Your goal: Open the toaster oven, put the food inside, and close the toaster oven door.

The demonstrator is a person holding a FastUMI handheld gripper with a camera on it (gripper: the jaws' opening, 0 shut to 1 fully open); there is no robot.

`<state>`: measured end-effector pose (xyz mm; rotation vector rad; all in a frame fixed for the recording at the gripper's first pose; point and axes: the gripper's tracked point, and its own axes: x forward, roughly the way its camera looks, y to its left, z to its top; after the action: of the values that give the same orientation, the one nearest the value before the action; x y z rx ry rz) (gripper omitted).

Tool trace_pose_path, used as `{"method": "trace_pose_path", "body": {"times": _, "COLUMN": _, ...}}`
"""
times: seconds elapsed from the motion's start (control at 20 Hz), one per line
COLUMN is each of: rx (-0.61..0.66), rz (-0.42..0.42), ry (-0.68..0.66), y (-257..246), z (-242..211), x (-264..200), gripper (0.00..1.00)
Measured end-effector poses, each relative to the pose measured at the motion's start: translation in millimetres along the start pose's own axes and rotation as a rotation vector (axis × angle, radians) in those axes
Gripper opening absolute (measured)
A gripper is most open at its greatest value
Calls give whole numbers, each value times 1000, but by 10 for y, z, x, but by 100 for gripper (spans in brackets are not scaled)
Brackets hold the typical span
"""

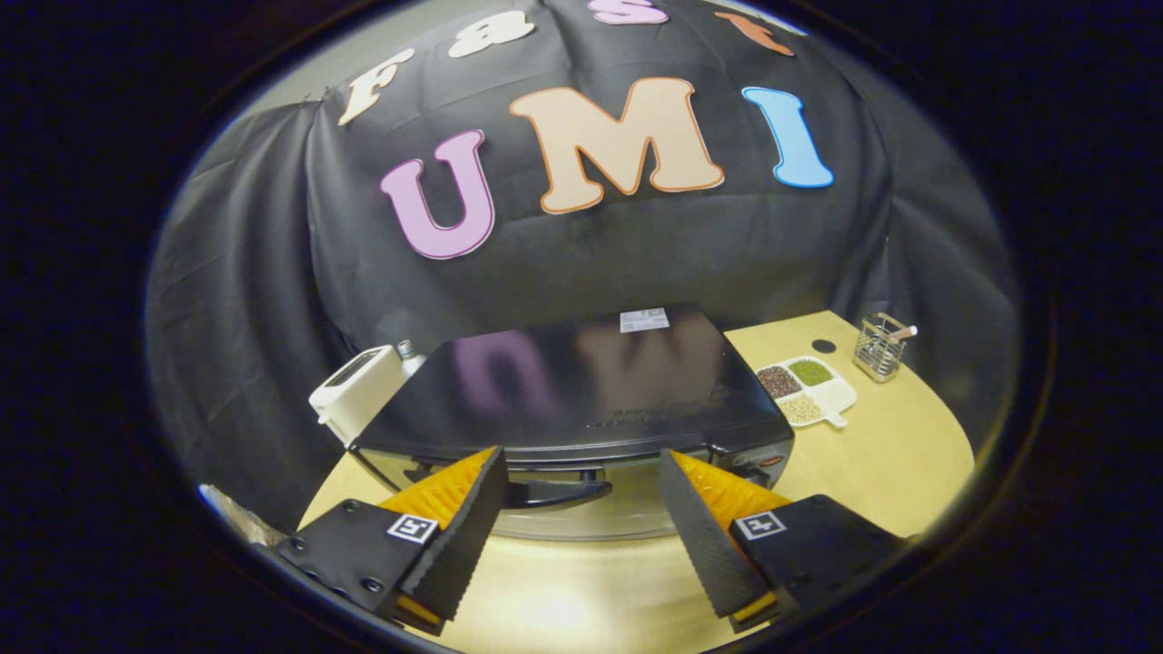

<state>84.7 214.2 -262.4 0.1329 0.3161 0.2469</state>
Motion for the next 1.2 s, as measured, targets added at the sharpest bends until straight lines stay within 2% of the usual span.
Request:
{"method": "trace_pose_path", "body": {"times": 0.6, "rx": 27, "rz": 11, "ry": 4, "y": 64, "z": 84, "x": -99, "gripper": 100}}
{"method": "trace_pose_path", "body": {"times": 0.85, "rx": -26, "rz": 7, "ry": -72, "y": 124, "z": 515, "x": -475, "gripper": 99}}
{"method": "trace_pose_path", "body": {"times": 1.2, "rx": -135, "rz": -22, "ry": -234, "y": 247, "z": 1414, "x": -1161, "gripper": 99}}
